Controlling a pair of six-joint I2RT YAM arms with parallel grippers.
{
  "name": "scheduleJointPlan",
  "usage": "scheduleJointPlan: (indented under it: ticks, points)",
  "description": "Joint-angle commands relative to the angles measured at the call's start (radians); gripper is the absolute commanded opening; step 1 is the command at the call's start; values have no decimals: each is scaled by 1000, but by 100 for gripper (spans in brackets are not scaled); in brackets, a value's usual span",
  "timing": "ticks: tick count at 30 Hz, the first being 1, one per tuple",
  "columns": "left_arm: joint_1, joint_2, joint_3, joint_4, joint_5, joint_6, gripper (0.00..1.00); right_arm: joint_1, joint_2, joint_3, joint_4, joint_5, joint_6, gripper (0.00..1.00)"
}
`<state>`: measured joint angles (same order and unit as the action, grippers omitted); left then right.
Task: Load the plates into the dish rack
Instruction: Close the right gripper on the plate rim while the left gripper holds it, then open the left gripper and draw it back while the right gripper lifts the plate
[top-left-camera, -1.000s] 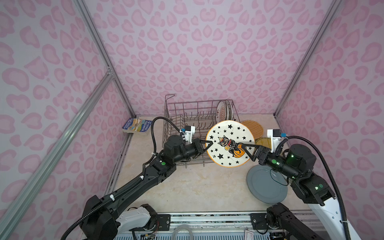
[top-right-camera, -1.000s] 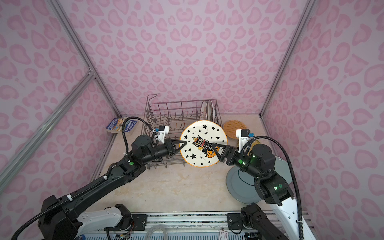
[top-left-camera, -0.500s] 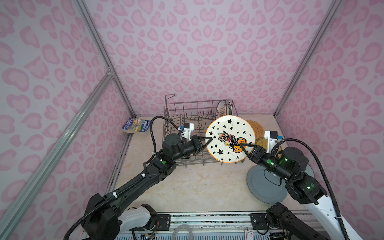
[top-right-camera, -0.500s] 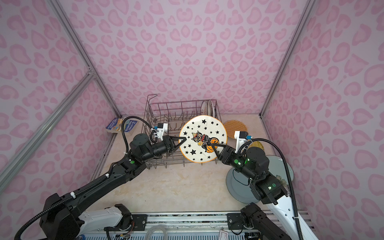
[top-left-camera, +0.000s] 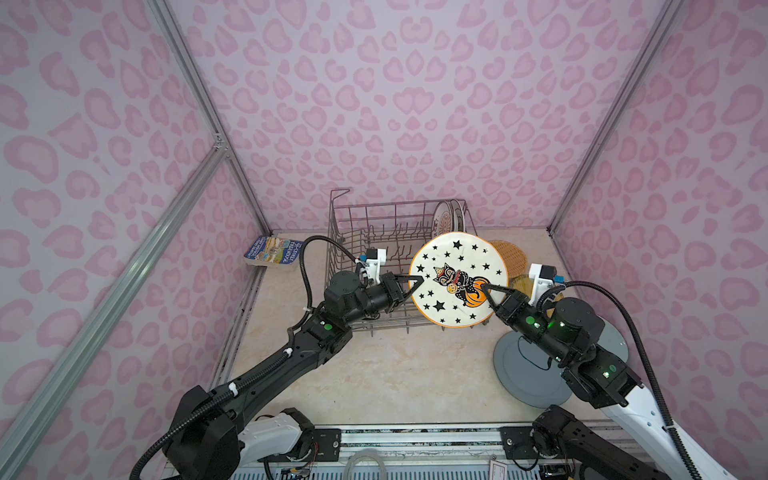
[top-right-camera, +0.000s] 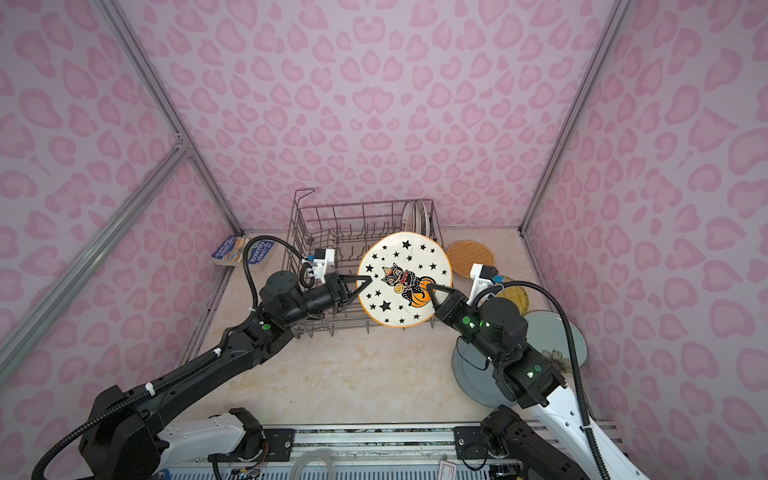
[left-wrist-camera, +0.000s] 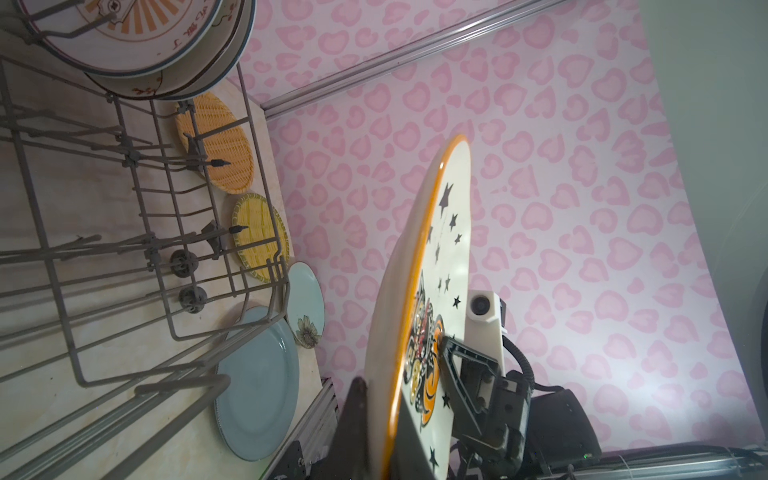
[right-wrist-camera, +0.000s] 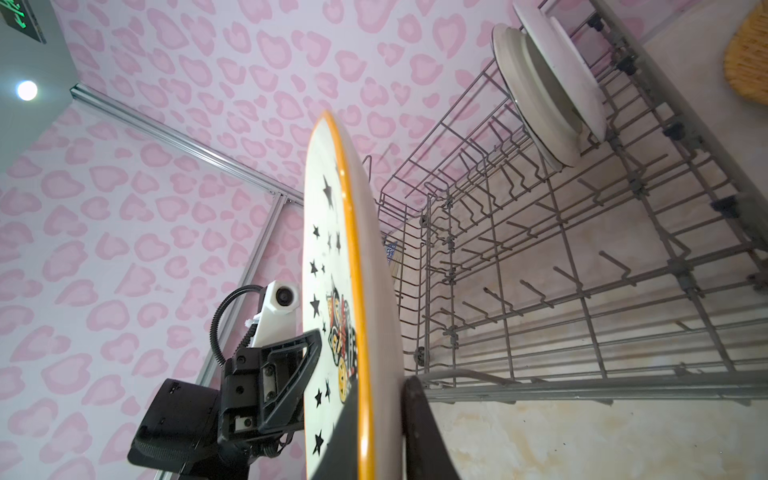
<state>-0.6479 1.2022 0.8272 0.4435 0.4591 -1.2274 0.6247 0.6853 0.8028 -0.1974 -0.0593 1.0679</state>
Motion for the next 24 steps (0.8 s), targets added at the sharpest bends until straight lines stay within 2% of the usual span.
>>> scheduleJointPlan:
  ticks: [1, 4, 6, 10, 11, 16, 19, 21, 24]
  points:
    - [0, -6, -8, 167, -9, -41, 3, 44, 1, -19, 73, 80, 8, 0]
    - [0, -14, -12, 154, -26, -16, 6, 91, 7, -19, 69, 186, 3, 0]
    - [0, -24, -16, 145, -34, 4, 22, 113, 6, -21, 68, 244, -5, 0]
    - [13, -57, -22, 101, -41, 45, 93, 119, 9, -13, 52, 316, -12, 0]
    - [25, -70, -27, 92, -36, 53, 98, 119, 12, -8, 43, 328, -18, 0]
    - [130, -180, -62, 18, -6, 94, 98, 119, 10, 27, -17, 396, -65, 0]
    - [202, -280, -75, -56, 13, 158, 98, 118, 16, 70, -59, 445, -124, 0]
    - [232, -342, -65, -141, 15, 243, 98, 118, 35, 111, -89, 480, -176, 0]
    - [246, -426, -3, -358, -18, 441, 98, 118, 87, 190, -141, 520, -268, 0]
